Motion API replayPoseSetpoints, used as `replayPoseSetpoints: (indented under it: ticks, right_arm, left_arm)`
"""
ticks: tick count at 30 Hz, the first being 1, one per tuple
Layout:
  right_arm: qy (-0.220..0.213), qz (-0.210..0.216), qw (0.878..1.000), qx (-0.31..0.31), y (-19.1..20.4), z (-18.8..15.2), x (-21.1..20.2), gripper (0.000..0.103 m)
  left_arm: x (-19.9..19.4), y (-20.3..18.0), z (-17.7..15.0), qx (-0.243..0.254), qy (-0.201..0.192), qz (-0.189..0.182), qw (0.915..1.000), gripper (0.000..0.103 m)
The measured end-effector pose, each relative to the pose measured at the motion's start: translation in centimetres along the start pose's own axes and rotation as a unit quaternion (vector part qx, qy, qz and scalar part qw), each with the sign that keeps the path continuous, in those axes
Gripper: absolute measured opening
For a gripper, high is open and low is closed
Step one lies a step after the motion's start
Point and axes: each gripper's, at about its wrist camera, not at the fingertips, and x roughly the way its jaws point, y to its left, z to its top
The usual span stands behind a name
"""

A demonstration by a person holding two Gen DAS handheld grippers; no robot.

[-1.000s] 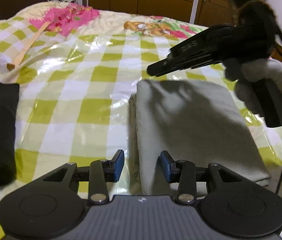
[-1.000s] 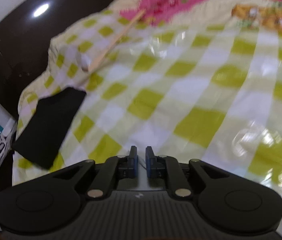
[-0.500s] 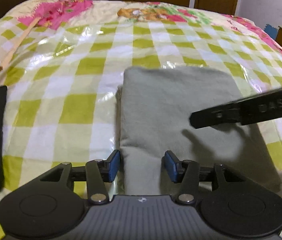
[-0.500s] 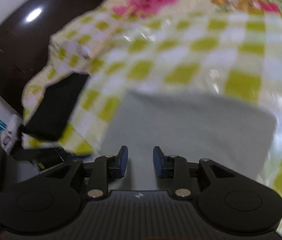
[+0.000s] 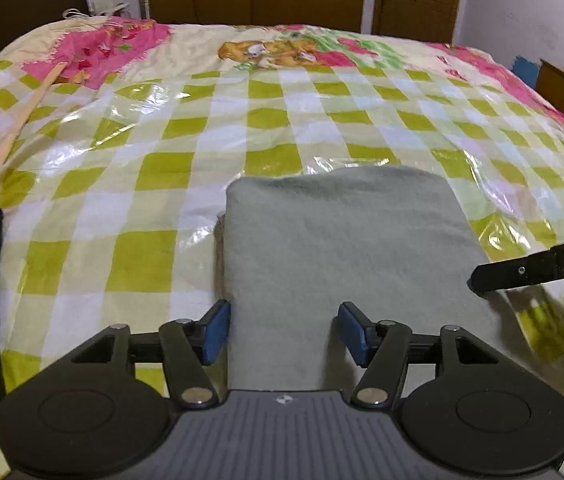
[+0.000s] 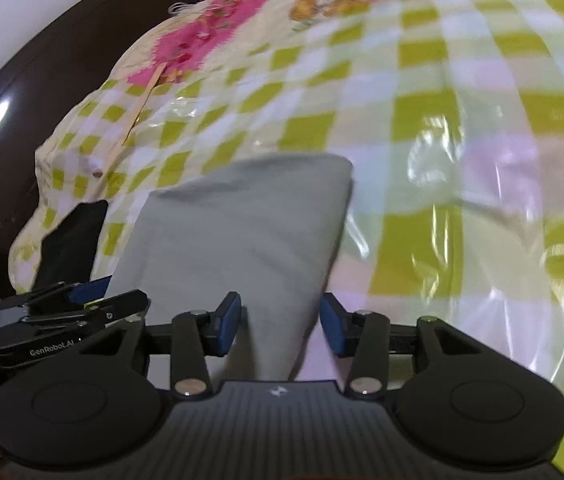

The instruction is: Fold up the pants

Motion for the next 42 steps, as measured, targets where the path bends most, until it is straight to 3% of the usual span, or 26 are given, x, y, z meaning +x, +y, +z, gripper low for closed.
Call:
replayPoseSetpoints:
  ticks: [4, 7, 10, 15, 17, 19, 22, 30, 35, 42]
  right_arm:
    - [0.01, 0.036, 0.998, 0.048, -1.3, -0.4, 1.4, 0.046]
    - [0.013, 0.055, 0.996, 0.063, -1.5, -0.5, 2.2, 0.05]
    - [0.012, 0.079, 0.993, 0.085, -1.8, -0.4, 2.7, 0.055]
    - [0.012, 0.097, 0.992, 0.076, -0.9, -0.1, 4.0, 0.055]
    - [0.013, 0.092, 0.994, 0.062, -0.6, -0.1, 4.0, 0.051]
    - [0.013, 0.089, 0.994, 0.068, -0.9, 0.0, 3.7, 0.036]
    - [0.005, 0.096, 0.992, 0.082, -1.9, 0.0, 2.4, 0.03]
    - [-0.04, 0.037, 0.995, 0.088, -4.8, 0.5, -2.7, 0.03]
    - [-0.057, -0.024, 0.992, 0.109, -8.1, 0.9, -4.9, 0.031]
    - [-0.094, -0.073, 0.989, 0.084, -8.1, -0.8, -9.0, 0.034]
  left_arm:
    - [1.6, 0.9, -0.3, -0.011, 0.023, -0.023, 0.9994, 0.08]
    - [2.2, 2.0, -0.5, -0.039, 0.033, -0.039, 0.998, 0.091]
    - [2.8, 2.2, -0.8, -0.063, 0.037, -0.049, 0.9961, 0.093]
    - [2.9, 0.5, -0.7, -0.051, 0.037, -0.053, 0.9966, 0.093]
    - [2.6, 0.0, -0.6, -0.047, 0.037, -0.053, 0.9968, 0.091]
    - [2.2, -0.7, -0.4, -0.043, 0.035, -0.062, 0.9965, 0.09]
    - [2.0, -2.6, 0.1, -0.026, 0.036, -0.087, 0.9952, 0.089]
    - [4.2, -9.5, 2.6, 0.033, 0.019, -0.123, 0.9917, 0.089]
    - [6.3, -12.7, 3.3, 0.064, 0.034, -0.091, 0.9932, 0.092]
    - [3.8, -12.2, 1.8, 0.056, 0.034, -0.058, 0.9962, 0.092]
